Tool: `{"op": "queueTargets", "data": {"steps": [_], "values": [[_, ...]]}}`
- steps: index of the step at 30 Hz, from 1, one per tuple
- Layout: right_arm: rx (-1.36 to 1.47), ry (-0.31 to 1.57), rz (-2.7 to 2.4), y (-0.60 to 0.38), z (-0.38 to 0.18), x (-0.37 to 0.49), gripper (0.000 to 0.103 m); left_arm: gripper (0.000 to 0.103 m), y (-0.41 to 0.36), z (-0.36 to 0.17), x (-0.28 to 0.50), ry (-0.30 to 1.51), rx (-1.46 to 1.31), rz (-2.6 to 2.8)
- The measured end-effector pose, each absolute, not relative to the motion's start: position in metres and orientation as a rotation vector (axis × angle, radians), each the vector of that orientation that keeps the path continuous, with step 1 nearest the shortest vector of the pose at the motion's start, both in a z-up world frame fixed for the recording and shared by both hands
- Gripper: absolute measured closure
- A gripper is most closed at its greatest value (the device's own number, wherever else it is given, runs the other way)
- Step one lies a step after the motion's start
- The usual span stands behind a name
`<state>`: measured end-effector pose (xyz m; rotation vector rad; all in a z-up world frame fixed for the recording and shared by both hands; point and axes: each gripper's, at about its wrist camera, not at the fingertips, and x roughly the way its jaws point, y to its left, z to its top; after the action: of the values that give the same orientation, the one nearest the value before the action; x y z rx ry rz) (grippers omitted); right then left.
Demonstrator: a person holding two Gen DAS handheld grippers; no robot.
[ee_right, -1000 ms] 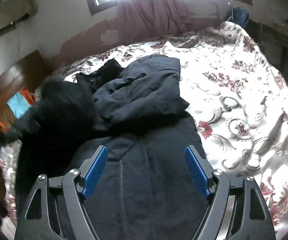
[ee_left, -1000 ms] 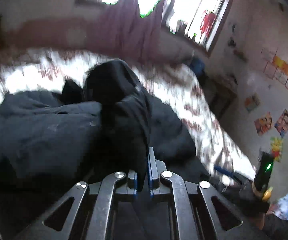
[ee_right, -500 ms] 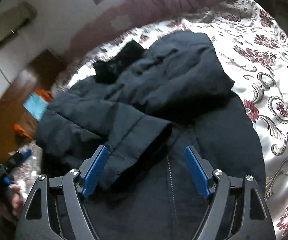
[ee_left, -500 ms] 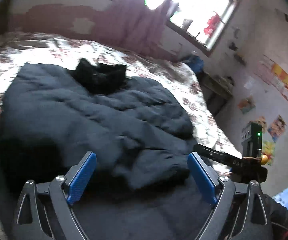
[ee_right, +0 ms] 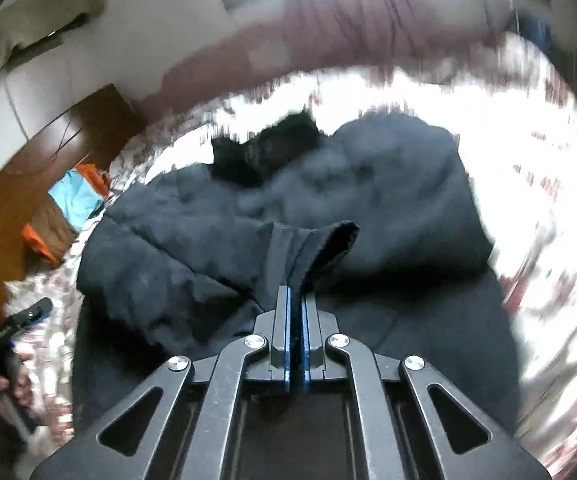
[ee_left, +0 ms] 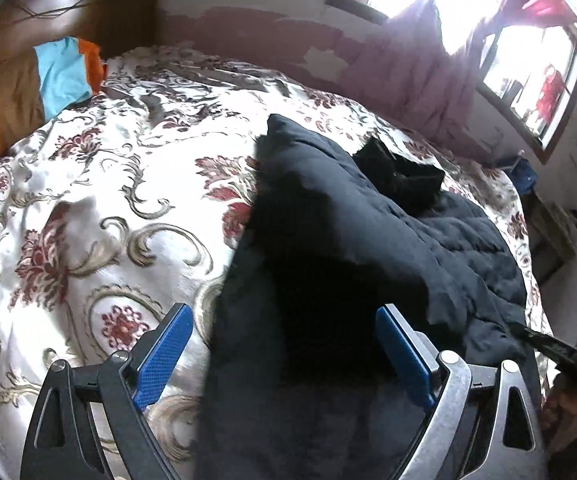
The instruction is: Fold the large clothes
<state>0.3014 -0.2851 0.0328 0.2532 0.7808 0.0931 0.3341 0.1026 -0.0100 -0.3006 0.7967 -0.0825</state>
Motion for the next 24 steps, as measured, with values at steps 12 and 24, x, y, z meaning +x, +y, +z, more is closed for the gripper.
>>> {"op": "queueTargets", "data": {"steps": [12, 24], "values": [[0.048, 0.7, -0.181, -0.306, 0.054, 0.344, 0.085, 0.011, 0.076, 0.001, 0.395, 0.786, -0.179, -0.002], [-0.075, 0.797, -0.096, -0.273, -0.007, 0.361, 0.051, 0.011, 0.035, -0.038, 0.456, 0.89, -0.08, 0.046]]}}
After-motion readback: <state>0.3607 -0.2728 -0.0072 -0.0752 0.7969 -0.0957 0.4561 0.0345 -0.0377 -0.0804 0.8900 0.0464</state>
